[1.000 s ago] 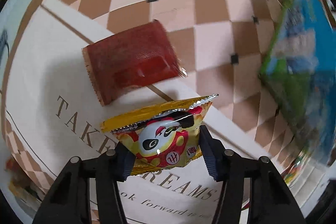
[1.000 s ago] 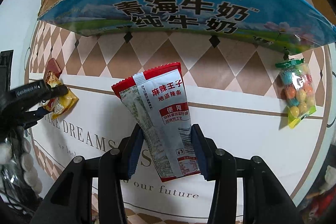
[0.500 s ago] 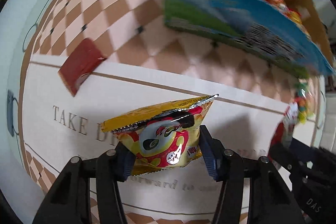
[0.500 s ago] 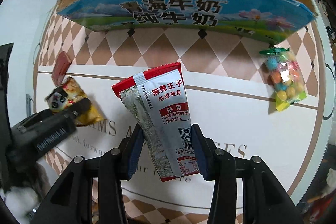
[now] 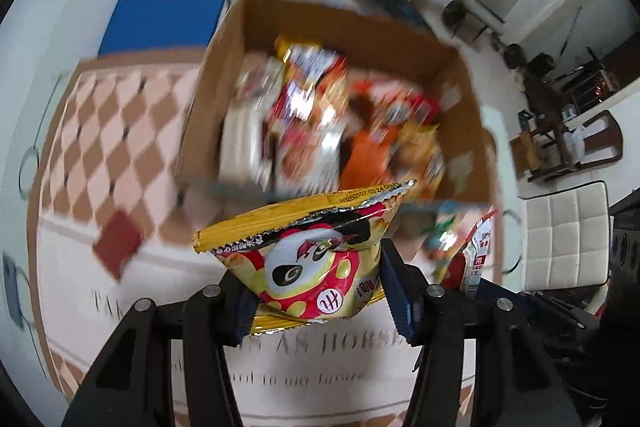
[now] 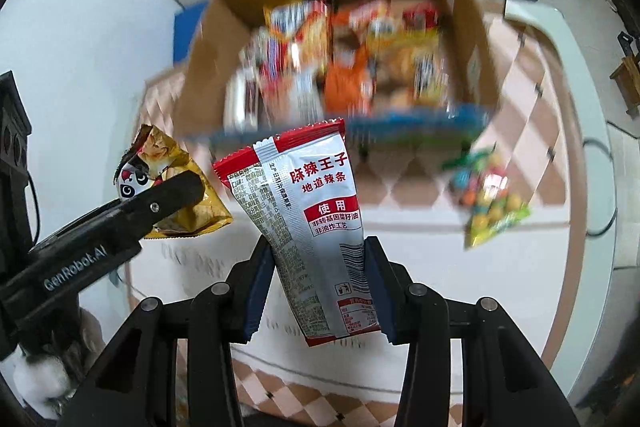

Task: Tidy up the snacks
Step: 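Carry both held packs into the box and open both tools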

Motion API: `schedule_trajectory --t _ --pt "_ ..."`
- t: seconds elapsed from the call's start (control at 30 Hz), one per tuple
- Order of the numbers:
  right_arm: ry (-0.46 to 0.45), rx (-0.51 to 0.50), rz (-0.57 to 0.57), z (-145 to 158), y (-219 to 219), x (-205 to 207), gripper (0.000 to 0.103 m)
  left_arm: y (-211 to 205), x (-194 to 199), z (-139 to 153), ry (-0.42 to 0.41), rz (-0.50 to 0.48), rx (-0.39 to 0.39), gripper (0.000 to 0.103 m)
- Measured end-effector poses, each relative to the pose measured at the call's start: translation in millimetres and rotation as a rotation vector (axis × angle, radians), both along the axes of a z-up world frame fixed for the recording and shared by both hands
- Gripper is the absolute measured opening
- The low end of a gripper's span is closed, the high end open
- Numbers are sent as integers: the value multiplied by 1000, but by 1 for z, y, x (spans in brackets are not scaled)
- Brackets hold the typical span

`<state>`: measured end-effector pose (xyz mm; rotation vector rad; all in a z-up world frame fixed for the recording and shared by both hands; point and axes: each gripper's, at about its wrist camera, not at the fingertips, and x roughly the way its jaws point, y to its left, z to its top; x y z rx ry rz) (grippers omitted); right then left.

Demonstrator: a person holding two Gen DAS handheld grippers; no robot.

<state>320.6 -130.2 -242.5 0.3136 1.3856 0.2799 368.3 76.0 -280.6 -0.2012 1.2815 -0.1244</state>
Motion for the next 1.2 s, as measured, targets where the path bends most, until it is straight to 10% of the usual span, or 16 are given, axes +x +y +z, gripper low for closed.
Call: schedule_trajectory --t 0.3,0.83,0.9,0.97,1.2 --pt "-97 -58 -90 34 -36 113 48 -36 117 12 -4 -46 34 52" --pt "20 -165 -148 -31 -44 253 50 -56 225 -77 261 -80 32 55" --pt "70 -137 -160 -42 -47 261 59 -55 227 -82 282 -76 16 66" --pt "97 -114 -164 -51 -49 264 95 -56 228 -80 260 -86 47 88" --pt "94 -180 -105 -53 -44 256 95 -51 218 -73 244 -76 34 95"
